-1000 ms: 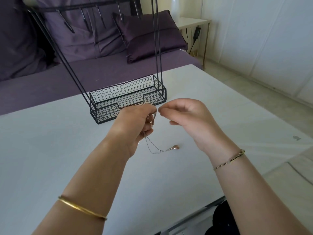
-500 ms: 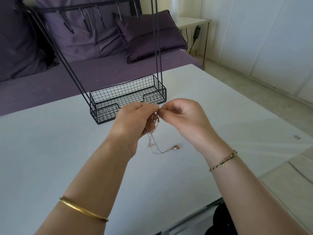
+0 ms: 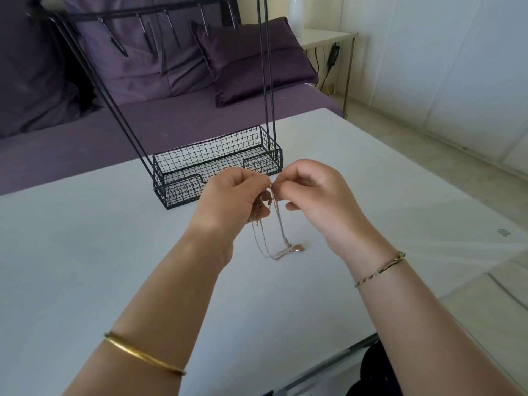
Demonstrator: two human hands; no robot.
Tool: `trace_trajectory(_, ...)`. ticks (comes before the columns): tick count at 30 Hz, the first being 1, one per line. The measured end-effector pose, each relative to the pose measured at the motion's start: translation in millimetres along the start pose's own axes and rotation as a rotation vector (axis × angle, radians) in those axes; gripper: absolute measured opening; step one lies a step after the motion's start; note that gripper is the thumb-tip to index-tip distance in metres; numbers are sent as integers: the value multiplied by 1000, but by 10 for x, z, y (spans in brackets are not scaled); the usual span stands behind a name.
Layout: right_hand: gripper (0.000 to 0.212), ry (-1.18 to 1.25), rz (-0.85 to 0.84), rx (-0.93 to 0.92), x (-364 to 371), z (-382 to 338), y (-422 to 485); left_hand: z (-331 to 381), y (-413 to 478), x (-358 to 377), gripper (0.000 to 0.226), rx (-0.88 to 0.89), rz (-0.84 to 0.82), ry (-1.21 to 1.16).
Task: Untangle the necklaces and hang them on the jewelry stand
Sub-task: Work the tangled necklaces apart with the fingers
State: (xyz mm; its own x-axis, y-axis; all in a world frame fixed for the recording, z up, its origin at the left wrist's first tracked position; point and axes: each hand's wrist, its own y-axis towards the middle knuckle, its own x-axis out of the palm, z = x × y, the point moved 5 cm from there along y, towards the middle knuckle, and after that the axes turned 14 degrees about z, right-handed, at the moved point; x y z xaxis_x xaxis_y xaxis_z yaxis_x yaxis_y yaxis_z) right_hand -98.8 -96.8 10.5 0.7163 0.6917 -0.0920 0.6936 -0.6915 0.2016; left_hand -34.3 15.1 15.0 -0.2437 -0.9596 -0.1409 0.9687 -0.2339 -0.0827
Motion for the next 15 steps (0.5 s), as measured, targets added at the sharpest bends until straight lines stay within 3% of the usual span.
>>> trace_trajectory(6, 23, 14, -14, -4, -47, 12, 50, -3, -36, 69, 14, -81, -101, -23)
trace_trajectory(10, 22, -27, -118, 12, -18, 29, 40, 13, -36, 68, 12, -9, -44, 24)
trace_trajectory(15, 17, -38, -132, 42, -38, 42, 45, 5, -60, 116, 14, 30, -30, 52)
